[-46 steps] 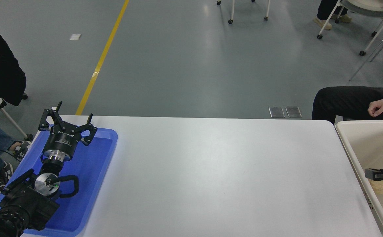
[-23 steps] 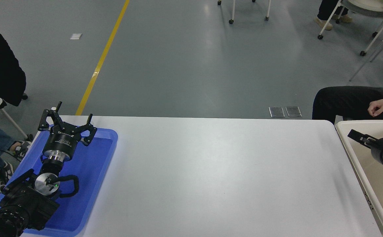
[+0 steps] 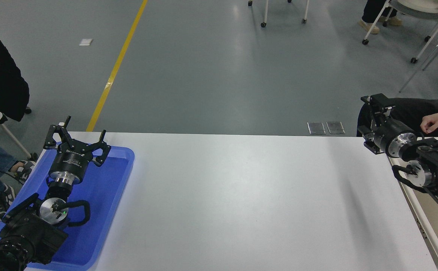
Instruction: Pick up paper ball place in dustbin
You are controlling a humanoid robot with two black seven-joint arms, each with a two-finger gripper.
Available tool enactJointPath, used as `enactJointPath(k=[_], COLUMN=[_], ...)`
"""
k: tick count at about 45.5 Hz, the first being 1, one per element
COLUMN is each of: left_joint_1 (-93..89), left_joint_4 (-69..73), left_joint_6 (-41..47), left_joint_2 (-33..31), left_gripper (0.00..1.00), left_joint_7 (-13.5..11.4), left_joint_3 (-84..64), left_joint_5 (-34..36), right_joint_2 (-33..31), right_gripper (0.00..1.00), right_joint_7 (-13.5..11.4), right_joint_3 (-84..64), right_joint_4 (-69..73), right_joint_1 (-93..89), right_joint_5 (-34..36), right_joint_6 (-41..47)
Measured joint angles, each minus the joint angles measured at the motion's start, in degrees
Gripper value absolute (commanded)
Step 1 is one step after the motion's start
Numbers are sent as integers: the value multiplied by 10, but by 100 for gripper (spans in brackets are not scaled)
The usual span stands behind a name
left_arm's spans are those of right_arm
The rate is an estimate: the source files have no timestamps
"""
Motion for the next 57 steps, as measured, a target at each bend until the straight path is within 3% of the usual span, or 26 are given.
enactJointPath(k=[5, 16, 38, 57], left_joint_1=[0, -1, -1, 0], left_joint_4=[0, 0, 0, 0], left_joint_6=[0, 0, 0, 0], left_joint_2=[0, -1, -1, -1], left_gripper=[100, 100, 100, 100], left_joint_7=[0, 0, 0, 0], left_joint_3=[0, 0, 0, 0], left_joint_5=[0, 0, 0, 0], right_joint_2=[24, 69, 102, 95], right_gripper=[100, 100, 100, 100], right_joint_7=[0, 1, 1, 1], right_joint_3=[13, 28, 64, 69], right_joint_4=[3, -9, -118, -188], right_joint_1=[-3, -31, -83, -92], right_joint_5=[60, 115, 145, 151], right_joint_6=[35, 113, 270, 331])
